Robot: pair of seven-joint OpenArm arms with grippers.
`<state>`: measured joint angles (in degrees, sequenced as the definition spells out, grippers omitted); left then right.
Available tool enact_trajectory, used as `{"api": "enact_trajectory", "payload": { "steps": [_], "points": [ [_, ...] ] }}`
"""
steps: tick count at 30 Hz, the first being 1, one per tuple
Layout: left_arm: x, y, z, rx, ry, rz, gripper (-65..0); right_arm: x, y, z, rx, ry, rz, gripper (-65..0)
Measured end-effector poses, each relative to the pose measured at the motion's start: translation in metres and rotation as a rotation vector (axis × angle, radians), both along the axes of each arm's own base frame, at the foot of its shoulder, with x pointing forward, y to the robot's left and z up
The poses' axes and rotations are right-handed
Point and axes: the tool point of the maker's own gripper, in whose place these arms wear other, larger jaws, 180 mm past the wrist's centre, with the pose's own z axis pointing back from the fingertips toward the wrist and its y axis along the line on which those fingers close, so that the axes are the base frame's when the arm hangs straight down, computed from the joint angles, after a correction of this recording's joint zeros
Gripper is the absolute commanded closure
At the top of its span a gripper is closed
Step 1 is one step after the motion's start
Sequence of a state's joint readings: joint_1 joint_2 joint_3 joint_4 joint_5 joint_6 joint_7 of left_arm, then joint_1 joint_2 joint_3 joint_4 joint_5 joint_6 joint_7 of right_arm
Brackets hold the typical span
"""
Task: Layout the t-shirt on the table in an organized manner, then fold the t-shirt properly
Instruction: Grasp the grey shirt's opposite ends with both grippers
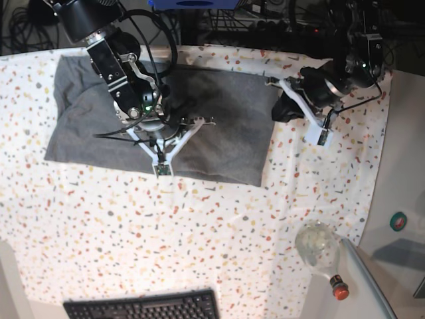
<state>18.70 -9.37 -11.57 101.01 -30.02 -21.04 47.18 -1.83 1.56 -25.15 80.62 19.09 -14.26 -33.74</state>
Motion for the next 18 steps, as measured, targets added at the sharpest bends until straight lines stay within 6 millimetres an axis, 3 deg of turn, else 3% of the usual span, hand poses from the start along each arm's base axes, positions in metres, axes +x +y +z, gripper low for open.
{"api": "enact_trajectory", "payload": {
  "steps": [4, 7, 10, 12, 16, 17, 18],
  "points": [
    [0.025, 0.001, -0.018, -0.004, 0.029, 0.002, 0.0, 0.012, -0.023, 0.001, -0.005, -0.011, -0.077, 0.0],
    [0.029, 0.008, -0.04, -0.009, 0.092, 0.028, 0.0, 0.02, -0.035, 0.006, -0.018, -0.031, -0.105, 0.0],
    [0.029, 0.016, -0.057, -0.009, 0.148, 0.048, 0.0, 0.014, -0.033, 0.006, -0.011, -0.016, -0.101, 0.0],
    [0.032, 0.017, -0.062, -0.015, 0.162, 0.059, 0.0, 0.008, -0.028, 0.018, 0.013, -0.025, -0.095, 0.0],
    [0.04, 0.008, -0.038, -0.02, 0.088, 0.035, 0.0, 0.009, -0.042, 0.051, 0.05, -0.075, -0.129, 0.0],
    [0.041, 0.008, -0.028, -0.015, 0.057, 0.032, 0.0, 0.01, -0.053, 0.056, 0.052, -0.085, -0.161, -2.3],
    [0.043, 0.012, -0.017, -0.014, 0.021, 0.041, 0.0, 0.008, -0.068, 0.059, 0.049, -0.077, -0.202, -13.2]
  ]
}}
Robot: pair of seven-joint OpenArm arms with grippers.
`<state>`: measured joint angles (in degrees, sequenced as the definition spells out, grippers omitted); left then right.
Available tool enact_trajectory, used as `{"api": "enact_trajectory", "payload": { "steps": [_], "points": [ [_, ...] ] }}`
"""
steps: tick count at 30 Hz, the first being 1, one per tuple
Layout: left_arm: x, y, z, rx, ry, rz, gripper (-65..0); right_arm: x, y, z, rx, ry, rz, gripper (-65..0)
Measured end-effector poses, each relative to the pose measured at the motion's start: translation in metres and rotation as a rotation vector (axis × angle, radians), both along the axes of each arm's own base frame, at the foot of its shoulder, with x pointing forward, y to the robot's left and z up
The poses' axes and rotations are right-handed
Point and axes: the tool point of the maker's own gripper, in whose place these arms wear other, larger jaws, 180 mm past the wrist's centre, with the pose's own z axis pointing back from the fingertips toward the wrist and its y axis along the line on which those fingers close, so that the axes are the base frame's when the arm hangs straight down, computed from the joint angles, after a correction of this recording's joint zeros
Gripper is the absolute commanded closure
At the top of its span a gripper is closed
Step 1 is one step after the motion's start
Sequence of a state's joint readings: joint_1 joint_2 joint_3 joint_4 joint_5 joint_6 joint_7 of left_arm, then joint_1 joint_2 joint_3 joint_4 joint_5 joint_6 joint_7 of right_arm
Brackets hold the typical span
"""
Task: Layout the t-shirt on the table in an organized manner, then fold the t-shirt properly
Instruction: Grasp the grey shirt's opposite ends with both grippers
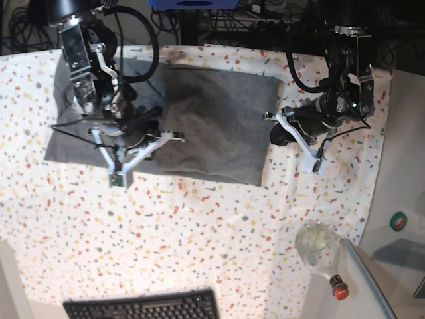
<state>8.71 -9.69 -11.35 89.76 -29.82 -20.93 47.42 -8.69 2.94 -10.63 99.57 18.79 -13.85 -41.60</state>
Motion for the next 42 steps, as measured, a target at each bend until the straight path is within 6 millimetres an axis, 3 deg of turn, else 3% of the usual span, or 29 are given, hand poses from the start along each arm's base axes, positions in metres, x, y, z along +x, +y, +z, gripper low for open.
{"api": "enact_trajectory", "payload": {
  "steps": [2, 4, 5, 6, 8, 10, 12, 14, 16, 19, 22, 26, 29, 32, 36, 42],
  "points": [
    [0.003, 0.031, 0.023, 0.021, -0.074, 0.084, 0.0, -0.004, -0.035, 0.005, -0.019, 0.036, -0.085, -35.1],
    [-0.007, 0.087, 0.032, 0.107, -0.082, 0.175, 0.0, -0.005, -0.064, 0.018, -0.027, 0.037, -0.132, -53.4],
    [-0.014, 0.112, 0.032, 0.155, -0.065, 0.212, 0.0, -0.003, -0.076, 0.025, -0.026, 0.018, -0.131, -59.1],
    [-0.023, 0.133, 0.03, 0.196, -0.043, 0.237, 0.0, -0.003, -0.085, 0.03, -0.021, 0.007, -0.111, -62.6],
    [-0.04, 0.165, 0.026, 0.241, -0.005, 0.277, 0.0, -0.001, -0.105, 0.039, 0.013, -0.032, -0.077, -63.6],
    [-0.049, 0.176, 0.022, 0.248, -0.041, 0.259, 0.0, -0.005, -0.132, 0.04, 0.013, -0.039, -0.071, -63.6],
    [-0.059, 0.167, 0.013, 0.209, -0.088, 0.19, 0.0, -0.008, -0.165, 0.03, 0.0, 0.004, -0.14, -63.8],
    [-0.073, 0.172, -0.002, 0.242, -0.082, 0.177, 0.0, -0.011, -0.188, 0.016, 0.029, 0.069, -0.198, -63.8],
    [-0.09, 0.179, -0.019, 0.279, -0.04, 0.158, 0.0, -0.014, -0.202, 0.004, 0.061, 0.105, -0.217, -63.8],
    [-0.098, 0.161, -0.037, 0.202, -0.021, 0.147, 0.0, -0.03, -0.219, -0.019, 0.038, 0.186, -0.236, -63.8],
    [-0.093, 0.131, -0.042, 0.131, -0.04, 0.13, 0.0, -0.037, -0.208, -0.034, 0.065, 0.2, -0.173, -63.8],
    [-0.073, 0.13, -0.035, 0.128, -0.08, 0.156, 0.0, -0.044, -0.196, -0.061, 0.128, 0.248, -0.166, -63.8],
    [-0.061, 0.116, -0.033, 0.108, -0.106, 0.127, 0.0, -0.053, -0.196, -0.065, 0.12, 0.263, -0.166, -63.8],
    [-0.062, 0.093, -0.041, 0.087, -0.082, 0.062, 0.0, -0.053, -0.191, -0.066, 0.117, 0.245, -0.102, -63.8],
    [-0.058, 0.066, -0.05, 0.07, -0.058, 0.007, 0.0, -0.058, -0.181, -0.075, 0.142, 0.258, -0.027, -58.2],
    [-0.038, 0.044, -0.049, 0.067, -0.079, -0.021, 0.0, -0.065, -0.167, -0.078, 0.151, 0.268, 0.055, -56.6]
  ]
}}
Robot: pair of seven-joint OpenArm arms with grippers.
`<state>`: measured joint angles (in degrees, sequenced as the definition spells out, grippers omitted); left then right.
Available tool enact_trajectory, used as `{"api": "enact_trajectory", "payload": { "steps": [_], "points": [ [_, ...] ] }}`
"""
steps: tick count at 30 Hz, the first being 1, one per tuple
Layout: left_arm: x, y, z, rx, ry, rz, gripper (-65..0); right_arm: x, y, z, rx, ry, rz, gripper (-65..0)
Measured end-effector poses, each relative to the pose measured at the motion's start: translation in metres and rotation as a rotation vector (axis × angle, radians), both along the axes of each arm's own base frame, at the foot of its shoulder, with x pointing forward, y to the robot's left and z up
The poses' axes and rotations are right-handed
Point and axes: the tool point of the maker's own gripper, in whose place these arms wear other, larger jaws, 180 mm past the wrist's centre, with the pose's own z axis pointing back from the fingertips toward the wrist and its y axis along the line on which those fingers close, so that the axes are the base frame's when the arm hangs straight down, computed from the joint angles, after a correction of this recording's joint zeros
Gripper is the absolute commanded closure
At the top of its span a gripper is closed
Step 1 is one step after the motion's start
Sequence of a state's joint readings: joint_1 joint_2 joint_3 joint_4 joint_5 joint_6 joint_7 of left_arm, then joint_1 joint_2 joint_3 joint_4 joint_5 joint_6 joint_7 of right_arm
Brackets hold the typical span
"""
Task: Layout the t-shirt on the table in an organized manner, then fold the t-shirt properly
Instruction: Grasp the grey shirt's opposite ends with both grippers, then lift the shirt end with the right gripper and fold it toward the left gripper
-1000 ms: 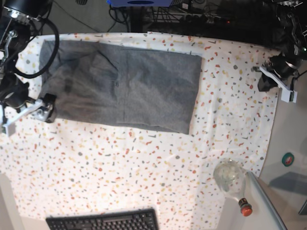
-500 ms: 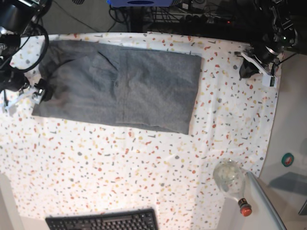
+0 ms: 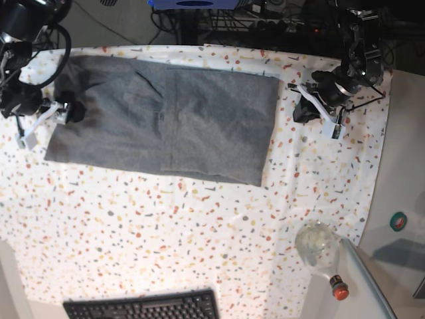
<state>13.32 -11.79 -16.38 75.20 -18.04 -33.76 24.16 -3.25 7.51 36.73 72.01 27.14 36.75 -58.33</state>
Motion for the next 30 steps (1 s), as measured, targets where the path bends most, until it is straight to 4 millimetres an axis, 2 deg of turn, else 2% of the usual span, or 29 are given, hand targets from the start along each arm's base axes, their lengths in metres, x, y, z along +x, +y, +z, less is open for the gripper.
{"api": "enact_trajectory", "payload": {
  "steps": [6, 13, 16, 21, 27, 30],
  "points": [
    [-0.006, -0.038, -0.009, -0.023, 0.029, -0.094, 0.0, 0.004, 0.016, 0.0, 0.022, -0.017, 0.057, -56.0],
    [-0.008, -0.048, -0.011, -0.026, 0.039, -0.116, 0.0, 0.023, 0.042, 0.0, 0.082, -0.072, 0.079, -55.8],
    [-0.009, -0.058, -0.012, -0.046, 0.04, -0.121, 0.0, 0.025, 0.042, -0.003, 0.099, -0.064, 0.08, -54.0],
    [-0.011, -0.062, -0.013, -0.055, 0.043, -0.114, 0.0, 0.025, 0.033, -0.004, 0.081, -0.062, 0.072, -36.2],
    [-0.012, -0.063, -0.014, -0.058, 0.044, -0.117, 0.0, 0.022, 0.012, -0.004, 0.024, -0.026, 0.093, -26.1],
    [-0.01, -0.072, -0.013, -0.077, 0.04, -0.108, 0.0, 0.029, -0.003, 0.002, -0.005, -0.035, 0.088, -14.7]
  ]
}}
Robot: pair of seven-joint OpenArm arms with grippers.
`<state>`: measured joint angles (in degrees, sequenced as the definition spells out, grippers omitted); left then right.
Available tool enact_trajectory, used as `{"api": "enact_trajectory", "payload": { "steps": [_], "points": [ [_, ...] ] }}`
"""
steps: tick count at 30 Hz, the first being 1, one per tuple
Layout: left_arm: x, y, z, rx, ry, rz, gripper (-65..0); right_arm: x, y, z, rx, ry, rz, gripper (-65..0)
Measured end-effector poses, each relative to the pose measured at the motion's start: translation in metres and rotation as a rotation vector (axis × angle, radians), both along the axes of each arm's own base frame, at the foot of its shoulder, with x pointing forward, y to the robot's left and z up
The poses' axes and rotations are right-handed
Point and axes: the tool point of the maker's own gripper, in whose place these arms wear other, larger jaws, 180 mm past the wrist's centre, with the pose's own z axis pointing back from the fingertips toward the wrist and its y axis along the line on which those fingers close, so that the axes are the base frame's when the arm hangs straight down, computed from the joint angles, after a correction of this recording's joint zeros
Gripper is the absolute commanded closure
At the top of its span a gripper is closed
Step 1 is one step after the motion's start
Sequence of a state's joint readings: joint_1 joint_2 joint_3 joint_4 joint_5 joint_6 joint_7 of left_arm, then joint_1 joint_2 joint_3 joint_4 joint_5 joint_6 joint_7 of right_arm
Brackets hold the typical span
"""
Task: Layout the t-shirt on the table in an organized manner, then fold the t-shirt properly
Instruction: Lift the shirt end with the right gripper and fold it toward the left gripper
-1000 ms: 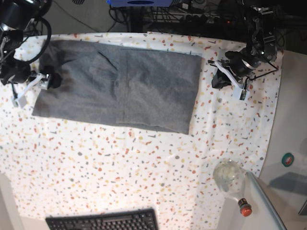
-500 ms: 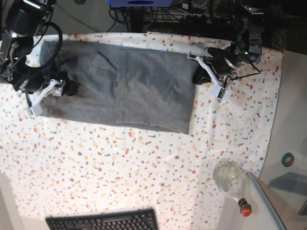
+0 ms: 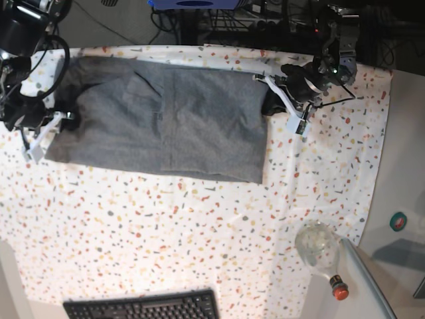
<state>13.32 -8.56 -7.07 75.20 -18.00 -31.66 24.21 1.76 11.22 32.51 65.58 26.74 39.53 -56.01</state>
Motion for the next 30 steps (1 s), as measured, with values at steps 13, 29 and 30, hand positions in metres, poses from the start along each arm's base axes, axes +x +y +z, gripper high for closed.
{"api": "enact_trajectory", "payload": {
  "steps": [13, 29, 30],
  "points": [
    [0.002, -0.029, -0.003, -0.031, 0.009, -0.075, 0.0, 0.005, -0.003, -0.005, 0.016, 0.044, -0.085, -16.8],
    [0.008, 0.044, 0.0, 0.053, -0.003, 0.072, 0.0, -0.004, -0.014, -0.006, 0.026, 0.014, -0.14, -55.1],
    [0.007, 0.044, -0.001, 0.051, 0.0, 0.071, 0.0, -0.006, -0.012, -0.008, 0.027, 0.018, -0.139, -54.9]
  ]
}}
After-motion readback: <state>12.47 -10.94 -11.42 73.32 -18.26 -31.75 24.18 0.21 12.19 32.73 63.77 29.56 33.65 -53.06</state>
